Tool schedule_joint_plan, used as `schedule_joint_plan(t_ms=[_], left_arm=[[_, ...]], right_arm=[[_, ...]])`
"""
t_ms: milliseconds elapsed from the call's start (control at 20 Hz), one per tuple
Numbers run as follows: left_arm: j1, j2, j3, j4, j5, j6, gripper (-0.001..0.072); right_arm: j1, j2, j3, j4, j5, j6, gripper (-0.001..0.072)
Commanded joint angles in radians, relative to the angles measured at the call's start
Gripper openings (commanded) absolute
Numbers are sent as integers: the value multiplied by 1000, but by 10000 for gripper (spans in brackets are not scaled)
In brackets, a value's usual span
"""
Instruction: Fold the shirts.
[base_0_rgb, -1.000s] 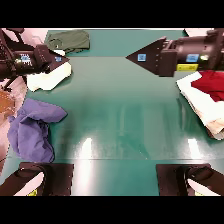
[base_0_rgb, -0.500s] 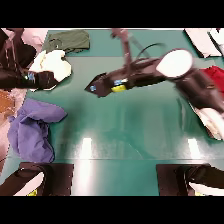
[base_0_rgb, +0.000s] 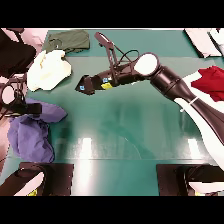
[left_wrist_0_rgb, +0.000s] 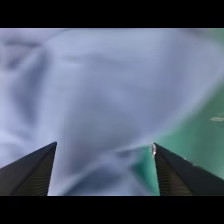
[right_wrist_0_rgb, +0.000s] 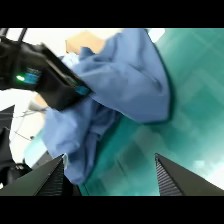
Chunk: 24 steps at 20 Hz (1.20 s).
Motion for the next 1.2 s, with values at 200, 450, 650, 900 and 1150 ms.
schedule_joint_plan(t_ms=[200,450,650,900,1150], left_arm=[[1,3,-15,151,-100,4,720],[1,3,-79,188,-34,-7,720],[1,3,-121,188,-3,-8,664],[0,3,-120,45,132,37,22],[-13,-1,-21,-1027,494,435,20]], right_arm=[[-51,-10,0,-111,147,11,676],[-52,-10,2,-109,152,3,676],[-52,-10,2,-109,151,-1,676],[-62,-2,2,-110,139,-1,672],[-237,108,2,-108,78,0,615]])
